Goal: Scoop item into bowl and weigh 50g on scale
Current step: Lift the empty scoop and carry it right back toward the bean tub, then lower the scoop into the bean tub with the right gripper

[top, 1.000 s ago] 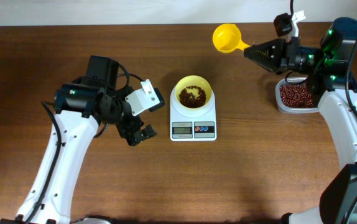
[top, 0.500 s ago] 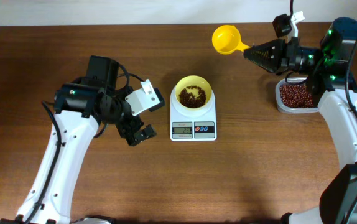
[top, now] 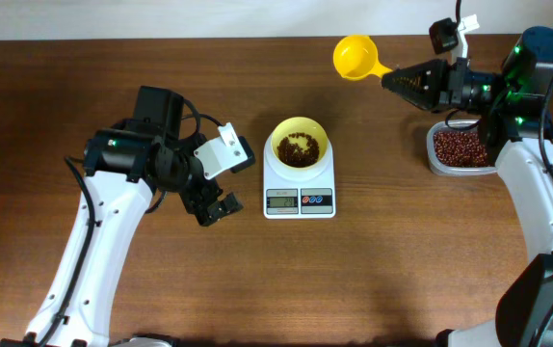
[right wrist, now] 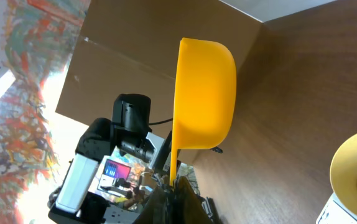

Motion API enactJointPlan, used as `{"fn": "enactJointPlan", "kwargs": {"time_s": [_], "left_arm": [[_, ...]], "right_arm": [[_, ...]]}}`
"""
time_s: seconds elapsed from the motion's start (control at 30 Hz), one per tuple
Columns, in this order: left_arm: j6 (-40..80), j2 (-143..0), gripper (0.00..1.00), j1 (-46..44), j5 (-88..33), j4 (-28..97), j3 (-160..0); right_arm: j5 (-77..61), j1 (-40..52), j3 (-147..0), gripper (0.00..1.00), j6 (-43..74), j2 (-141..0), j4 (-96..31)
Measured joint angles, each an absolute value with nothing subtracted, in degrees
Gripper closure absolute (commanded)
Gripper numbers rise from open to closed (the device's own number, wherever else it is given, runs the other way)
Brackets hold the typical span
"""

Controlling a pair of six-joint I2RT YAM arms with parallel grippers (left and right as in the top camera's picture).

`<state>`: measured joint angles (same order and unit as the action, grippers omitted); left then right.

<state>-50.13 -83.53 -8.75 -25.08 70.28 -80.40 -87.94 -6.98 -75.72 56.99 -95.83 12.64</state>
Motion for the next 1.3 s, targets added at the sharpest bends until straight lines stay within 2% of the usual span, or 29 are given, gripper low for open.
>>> {"fn": "enactJointPlan", "kwargs": {"time_s": [0.17,0.3,0.47,0.6,0.77,0.9,1.03,1.3], "left_arm": [[-50.1,-83.5,0.01,-8.8,-25.1,70.3,-80.4],[-50.1,-83.5,0.01,-8.8,-25.1,70.3,-80.4],[-50.1,-83.5,0.01,-8.8,-25.1,70.3,-80.4],[-50.1,-83.5,0.01,-8.8,-25.1,70.3,-80.4],[-50.1,-83.5,0.01,-8.8,-25.1,70.3,-80.4],[-50.1,-83.5,0.01,-8.8,-25.1,70.3,-80.4],[-50.1,-83.5,0.01,-8.8,-25.1,70.3,-80.4],[-50.1,-83.5,0.01,-8.8,-25.1,70.3,-80.4]], "right_arm": [[-88.0,-7.0,-75.7,0.96,56.1,-95.8,12.7],[-88.0,-7.0,-75.7,0.96,50.4,-95.8,12.4],[-86.3,-7.0,-75.7,0.96,33.9,-95.8,11.2],[-69.1,-7.0,-75.8,0.96,23.3,-95.8,1.7],[-51.0,-7.0,-75.8,0.96,19.7,-95.8,-0.5],[-35.9,-7.0,-75.8,0.96,17.9,-95.8,-9.3],[-28.4,-7.0,-76.1,0.96,17.3,-95.8,-15.0],[-17.0,-7.0,-89.5,0.96,10.3,-95.8,-42.5]]}}
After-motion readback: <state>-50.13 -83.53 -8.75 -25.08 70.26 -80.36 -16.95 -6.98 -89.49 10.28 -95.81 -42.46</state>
